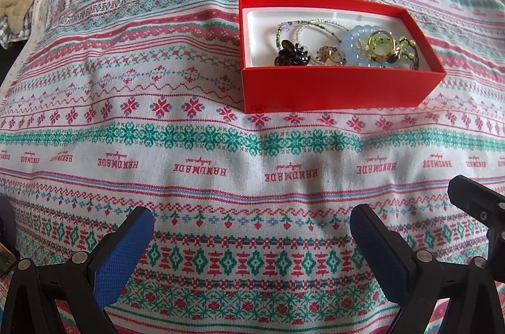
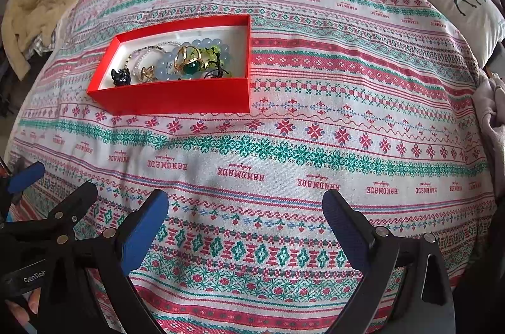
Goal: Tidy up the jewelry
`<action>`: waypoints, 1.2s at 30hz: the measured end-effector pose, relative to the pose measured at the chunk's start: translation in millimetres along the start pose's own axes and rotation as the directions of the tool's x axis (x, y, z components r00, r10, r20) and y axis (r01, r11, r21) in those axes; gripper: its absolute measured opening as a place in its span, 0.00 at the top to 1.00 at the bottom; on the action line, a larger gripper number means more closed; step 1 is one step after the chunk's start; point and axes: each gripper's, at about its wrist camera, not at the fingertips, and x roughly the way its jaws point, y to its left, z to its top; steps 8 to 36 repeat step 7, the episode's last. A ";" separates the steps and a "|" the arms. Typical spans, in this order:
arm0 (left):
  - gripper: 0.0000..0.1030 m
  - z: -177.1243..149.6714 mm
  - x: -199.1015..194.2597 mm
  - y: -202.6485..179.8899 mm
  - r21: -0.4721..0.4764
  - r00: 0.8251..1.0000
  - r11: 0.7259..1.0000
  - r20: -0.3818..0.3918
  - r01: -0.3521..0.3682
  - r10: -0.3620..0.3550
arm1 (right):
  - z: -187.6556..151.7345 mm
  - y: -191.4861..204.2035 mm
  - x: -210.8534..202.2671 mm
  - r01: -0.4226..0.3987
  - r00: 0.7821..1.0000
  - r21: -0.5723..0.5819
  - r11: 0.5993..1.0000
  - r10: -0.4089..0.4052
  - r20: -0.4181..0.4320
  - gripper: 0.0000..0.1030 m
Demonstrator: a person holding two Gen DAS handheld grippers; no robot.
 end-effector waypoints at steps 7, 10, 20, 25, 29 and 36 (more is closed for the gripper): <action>0.00 0.2 0.9 1.7 -0.006 1.000 1.000 -0.006 0.014 -0.014 | 0.9 1.4 0.4 0.003 1.000 -0.002 1.000 -0.003 -0.001 0.04; 0.00 0.2 0.9 1.7 -0.006 1.000 1.000 -0.006 0.014 -0.014 | 0.9 1.4 0.4 0.003 1.000 -0.002 1.000 -0.003 -0.001 0.04; 0.00 0.2 0.9 1.7 -0.006 1.000 1.000 -0.006 0.014 -0.014 | 0.9 1.4 0.4 0.003 1.000 -0.002 1.000 -0.003 -0.001 0.04; 0.00 0.2 0.9 1.7 -0.006 1.000 1.000 -0.006 0.014 -0.014 | 0.9 1.4 0.4 0.003 1.000 -0.002 1.000 -0.003 -0.001 0.04; 0.00 0.2 0.9 1.7 -0.006 1.000 1.000 -0.006 0.014 -0.014 | 0.9 1.4 0.4 0.003 1.000 -0.002 1.000 -0.003 -0.001 0.04; 0.00 0.2 0.9 1.7 -0.006 1.000 1.000 -0.006 0.014 -0.014 | 0.9 1.4 0.4 0.003 1.000 -0.002 1.000 -0.003 -0.001 0.04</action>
